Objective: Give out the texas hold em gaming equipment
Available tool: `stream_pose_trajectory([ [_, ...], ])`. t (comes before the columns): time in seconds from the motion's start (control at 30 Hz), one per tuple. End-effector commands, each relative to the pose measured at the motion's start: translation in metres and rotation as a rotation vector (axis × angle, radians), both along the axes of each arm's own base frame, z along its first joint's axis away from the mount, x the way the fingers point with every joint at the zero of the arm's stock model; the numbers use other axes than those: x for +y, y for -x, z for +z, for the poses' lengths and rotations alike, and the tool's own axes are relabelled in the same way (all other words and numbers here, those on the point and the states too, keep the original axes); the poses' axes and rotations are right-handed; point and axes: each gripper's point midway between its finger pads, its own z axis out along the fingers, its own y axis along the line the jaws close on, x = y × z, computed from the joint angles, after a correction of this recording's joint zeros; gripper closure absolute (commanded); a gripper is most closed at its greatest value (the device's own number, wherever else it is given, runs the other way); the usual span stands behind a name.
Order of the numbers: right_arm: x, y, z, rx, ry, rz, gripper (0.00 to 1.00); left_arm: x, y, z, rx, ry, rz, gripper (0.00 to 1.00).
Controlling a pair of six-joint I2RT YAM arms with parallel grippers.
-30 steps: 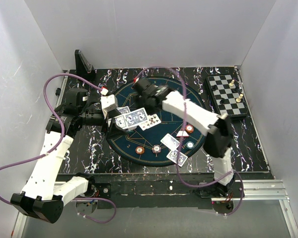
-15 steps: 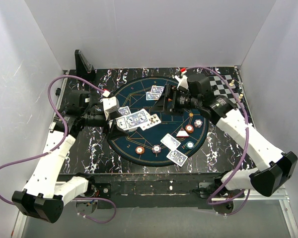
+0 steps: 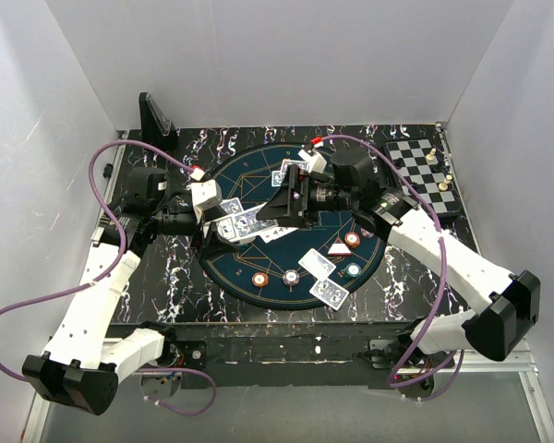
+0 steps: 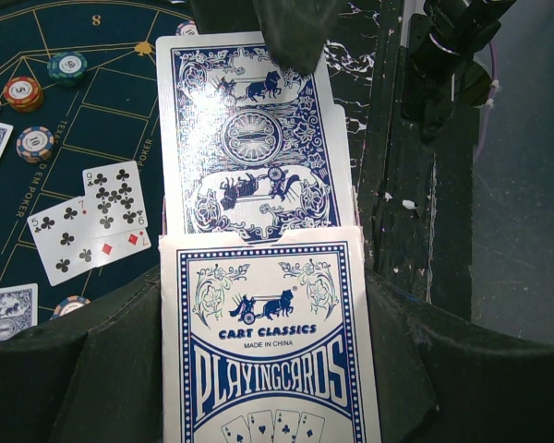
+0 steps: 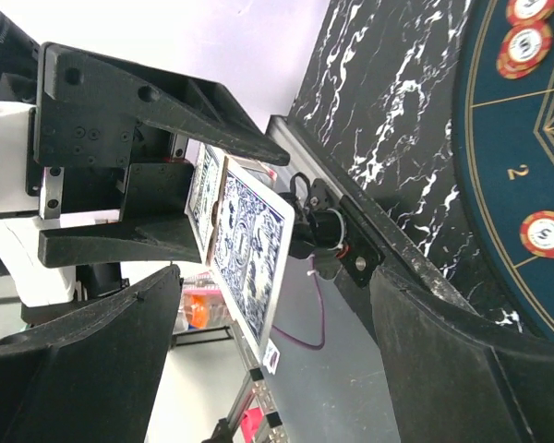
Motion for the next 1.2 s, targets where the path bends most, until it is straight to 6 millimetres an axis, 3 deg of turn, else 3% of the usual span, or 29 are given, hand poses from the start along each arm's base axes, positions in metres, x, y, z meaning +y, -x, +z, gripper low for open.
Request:
stream_pose_trajectory([
  [0.0,0.020,0.006,0.022,-0.026,-0.067,0.054,0.10,-0.001,0.000,0.010,-0.035,0.020,-0.016,0.58],
  [0.07,0.023,0.006,0.021,-0.019,-0.065,0.058,0.09,-0.001,0.001,0.009,-0.033,0.018,-0.015,0.58],
  [0.5,0.012,0.004,0.013,-0.005,-0.015,0.011,0.55,-0.002,0.001,0.014,-0.039,0.023,-0.018,0.58],
  [0.6,0.008,0.003,0.015,-0.010,-0.012,-0.003,0.61,-0.002,0.001,0.013,-0.037,0.021,-0.019,0.58],
  [1.03,-0.016,-0.001,0.029,-0.043,-0.018,-0.056,0.66,-0.002,0.001,0.015,-0.038,0.027,-0.024,0.58],
  [1.17,-0.025,-0.003,0.031,-0.049,-0.018,-0.079,0.75,-0.002,0.002,0.016,-0.041,0.028,-0.021,0.58],
])
